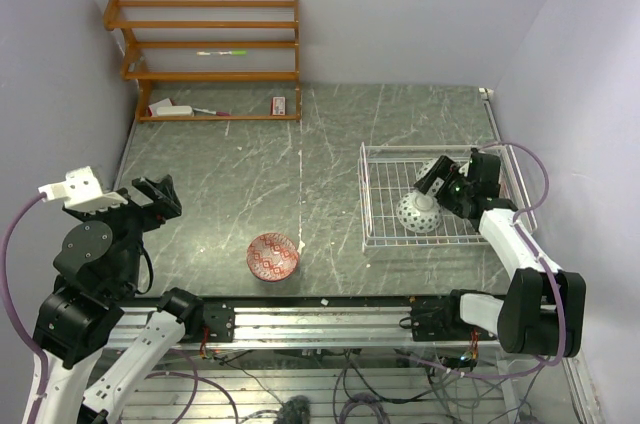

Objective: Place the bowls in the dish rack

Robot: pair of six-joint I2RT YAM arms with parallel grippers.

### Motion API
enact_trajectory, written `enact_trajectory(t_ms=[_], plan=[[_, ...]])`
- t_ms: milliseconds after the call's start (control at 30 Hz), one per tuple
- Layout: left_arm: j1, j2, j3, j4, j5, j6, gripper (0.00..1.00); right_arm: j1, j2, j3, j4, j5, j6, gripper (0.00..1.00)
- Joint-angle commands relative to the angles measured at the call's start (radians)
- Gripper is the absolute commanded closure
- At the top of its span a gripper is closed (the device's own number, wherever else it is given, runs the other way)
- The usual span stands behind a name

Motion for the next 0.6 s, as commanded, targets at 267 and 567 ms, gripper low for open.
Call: enact_trajectory(t_ms=[267, 567], plan=[[0.007, -0.003, -0.012, 0.035, 0.013, 0.001, 0.01, 0.001, -0.078, 0.027, -0.088, 0.072, -0.07, 0.0], [0.007, 0.001, -0.015, 0.037, 0.016, 0.001, 0.01, 0.049, -0.175, 0.14, -0.252, 0.153, -0.157, 0.0]])
